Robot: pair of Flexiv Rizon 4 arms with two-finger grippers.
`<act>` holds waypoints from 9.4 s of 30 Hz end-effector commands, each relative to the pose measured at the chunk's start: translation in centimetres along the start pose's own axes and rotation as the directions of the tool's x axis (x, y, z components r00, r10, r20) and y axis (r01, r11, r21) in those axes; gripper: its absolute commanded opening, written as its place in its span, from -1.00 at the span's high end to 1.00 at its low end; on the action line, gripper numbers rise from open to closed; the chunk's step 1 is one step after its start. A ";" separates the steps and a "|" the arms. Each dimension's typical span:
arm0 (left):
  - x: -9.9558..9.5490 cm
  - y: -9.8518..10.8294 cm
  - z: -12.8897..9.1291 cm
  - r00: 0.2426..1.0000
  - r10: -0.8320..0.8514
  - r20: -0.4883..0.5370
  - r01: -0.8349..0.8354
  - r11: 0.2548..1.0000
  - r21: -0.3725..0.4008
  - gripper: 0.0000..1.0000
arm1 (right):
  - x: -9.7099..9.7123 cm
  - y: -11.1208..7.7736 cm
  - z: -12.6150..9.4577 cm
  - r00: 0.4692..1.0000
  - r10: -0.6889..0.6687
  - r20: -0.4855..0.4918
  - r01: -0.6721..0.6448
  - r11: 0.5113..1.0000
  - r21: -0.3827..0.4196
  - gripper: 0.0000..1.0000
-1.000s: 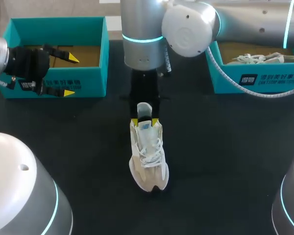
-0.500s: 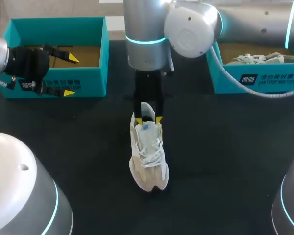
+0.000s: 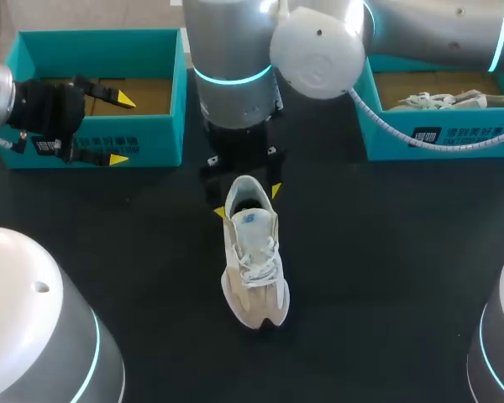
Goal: Take the shoe out of the shoebox, open the shoe tongue, remove and reinsert the insole, then place the shoe into the shoebox
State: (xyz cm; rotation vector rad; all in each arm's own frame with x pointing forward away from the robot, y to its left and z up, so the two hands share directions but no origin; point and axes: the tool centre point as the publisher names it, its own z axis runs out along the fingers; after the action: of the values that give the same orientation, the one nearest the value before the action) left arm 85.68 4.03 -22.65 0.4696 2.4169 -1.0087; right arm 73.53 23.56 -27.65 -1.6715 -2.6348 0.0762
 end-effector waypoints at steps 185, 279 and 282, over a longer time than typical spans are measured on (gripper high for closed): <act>0.0 0.0 0.0 1.000 0.001 -0.003 -0.001 1.000 -0.003 -1.00 | -27.4 14.1 -14.5 0.266 -0.915 0.302 0.961 0.276 -0.010 1.00; 0.0 0.0 0.0 1.000 0.001 -0.003 -0.001 1.000 -0.003 -1.00 | -71.4 14.5 -9.6 0.855 0.410 0.317 -0.382 0.912 -0.150 1.00; 0.0 0.0 0.0 1.000 0.001 -0.003 -0.001 1.000 -0.003 -1.00 | -71.4 14.5 -9.6 0.855 0.410 0.317 -0.382 0.912 -0.150 1.00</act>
State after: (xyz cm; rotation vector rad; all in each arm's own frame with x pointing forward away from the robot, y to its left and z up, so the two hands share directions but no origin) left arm 85.68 4.03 -22.65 0.4696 2.4169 -1.0087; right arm 117.95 -34.86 -18.44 -1.4920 -3.0800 0.3840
